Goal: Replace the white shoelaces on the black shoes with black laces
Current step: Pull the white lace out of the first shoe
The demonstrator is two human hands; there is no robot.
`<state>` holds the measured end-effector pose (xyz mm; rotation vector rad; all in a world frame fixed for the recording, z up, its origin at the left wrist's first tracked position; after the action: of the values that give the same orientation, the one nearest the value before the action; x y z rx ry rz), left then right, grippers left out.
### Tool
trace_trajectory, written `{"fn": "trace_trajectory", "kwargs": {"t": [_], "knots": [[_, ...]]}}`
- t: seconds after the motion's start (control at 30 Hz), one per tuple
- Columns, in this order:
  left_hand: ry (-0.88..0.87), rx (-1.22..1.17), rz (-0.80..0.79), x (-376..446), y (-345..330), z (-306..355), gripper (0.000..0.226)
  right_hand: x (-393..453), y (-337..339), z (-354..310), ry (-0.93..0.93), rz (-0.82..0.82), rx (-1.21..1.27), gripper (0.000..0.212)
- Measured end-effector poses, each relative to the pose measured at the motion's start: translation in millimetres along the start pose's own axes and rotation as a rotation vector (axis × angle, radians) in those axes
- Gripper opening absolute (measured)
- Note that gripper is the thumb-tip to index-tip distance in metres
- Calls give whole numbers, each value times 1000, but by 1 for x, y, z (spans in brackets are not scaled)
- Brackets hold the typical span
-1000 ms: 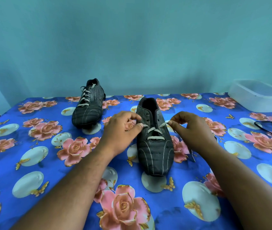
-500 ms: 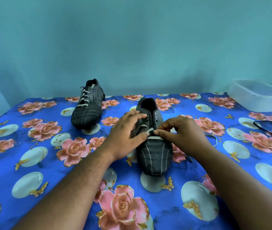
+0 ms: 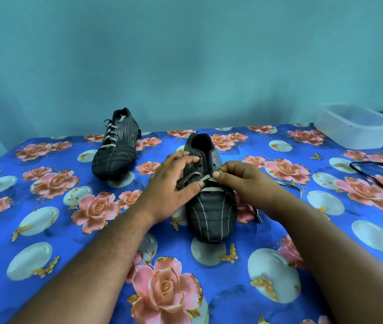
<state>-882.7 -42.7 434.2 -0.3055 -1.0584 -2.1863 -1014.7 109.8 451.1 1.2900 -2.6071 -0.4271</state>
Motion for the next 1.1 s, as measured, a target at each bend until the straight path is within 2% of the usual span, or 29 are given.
{"fn": "trace_trajectory", "kwargs": {"t": [0.1,0.17,0.23,0.37,0.5,0.7,0.8,0.97,1.1], "knots": [[31,-6,-18,-1,-1,1,85,1,3,-6,171,87,-192,21],[36,6,-30,-1,-3,-1,94,0,6,-9,202,122,-182,13],[56,2,-44,0,-4,-3,98,-1,5,-10,162,109,-95,11],[76,-14,-55,2,-5,-5,101,-3,-3,-4,-22,-45,136,14],[78,-34,-44,3,-5,-4,100,-2,0,-4,-65,-27,218,28],[80,-50,-55,2,-5,-3,100,0,1,-11,162,97,-41,21],[73,-24,-50,2,-6,-5,100,-1,4,-7,137,80,14,14],[73,-10,-35,4,-7,-7,107,-1,3,-3,34,-82,247,30],[75,7,-30,4,-7,-8,105,3,6,-3,10,-32,473,13]]}}
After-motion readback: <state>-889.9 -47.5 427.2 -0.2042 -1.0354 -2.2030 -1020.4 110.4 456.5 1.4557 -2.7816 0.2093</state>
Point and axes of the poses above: each hand's wrist, its own x-axis towards the middle knuckle, its own y-axis out of the back of the hand, z = x × y, the point moved 4 cm from there along x, towards the middle knuckle, and after that the axes turned 7 degrees about z, right-handed, at the moved point
